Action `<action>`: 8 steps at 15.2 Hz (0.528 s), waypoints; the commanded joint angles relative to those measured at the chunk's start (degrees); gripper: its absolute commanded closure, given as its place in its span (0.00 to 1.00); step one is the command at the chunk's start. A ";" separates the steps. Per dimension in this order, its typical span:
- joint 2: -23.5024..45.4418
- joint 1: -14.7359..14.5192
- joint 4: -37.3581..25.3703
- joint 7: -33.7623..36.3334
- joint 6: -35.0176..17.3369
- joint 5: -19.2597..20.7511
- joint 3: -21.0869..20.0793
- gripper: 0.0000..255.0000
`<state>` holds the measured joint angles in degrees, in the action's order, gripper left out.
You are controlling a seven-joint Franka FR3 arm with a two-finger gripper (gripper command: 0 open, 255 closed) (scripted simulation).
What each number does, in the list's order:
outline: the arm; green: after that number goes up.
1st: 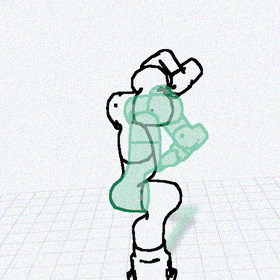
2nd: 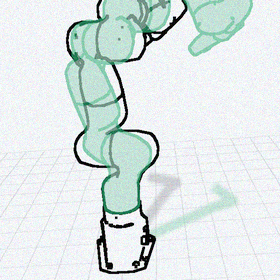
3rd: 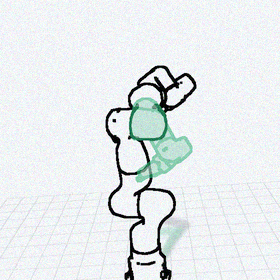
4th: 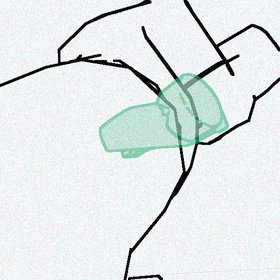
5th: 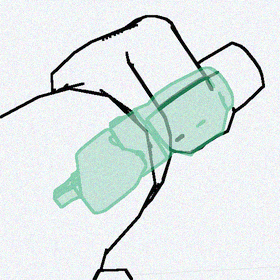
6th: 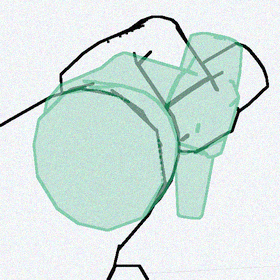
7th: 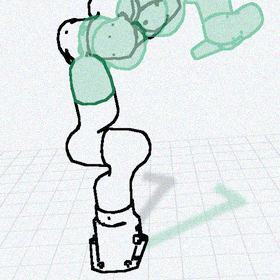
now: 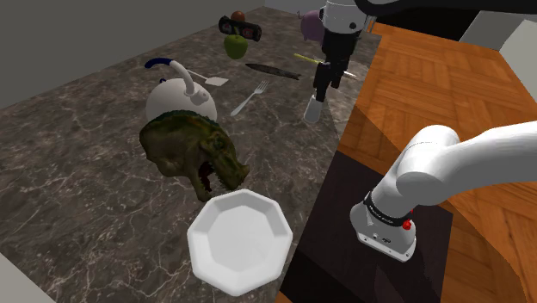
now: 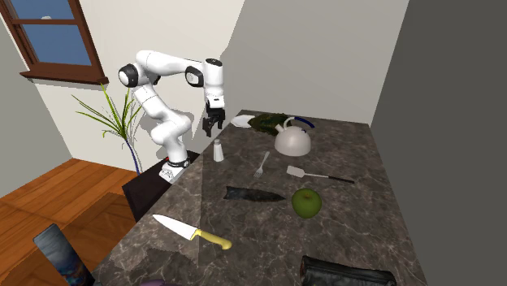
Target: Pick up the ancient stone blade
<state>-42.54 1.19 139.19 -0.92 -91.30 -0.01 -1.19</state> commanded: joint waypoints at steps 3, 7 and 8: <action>3.97 0.43 -1.83 -2.45 -2.05 1.31 1.51 0.00; 12.22 1.07 -6.40 -7.15 -5.62 3.29 4.26 0.00; 14.33 1.19 -7.74 -8.30 -6.39 3.65 4.88 0.00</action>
<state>-30.30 2.25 132.79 -7.99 -96.94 3.21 3.05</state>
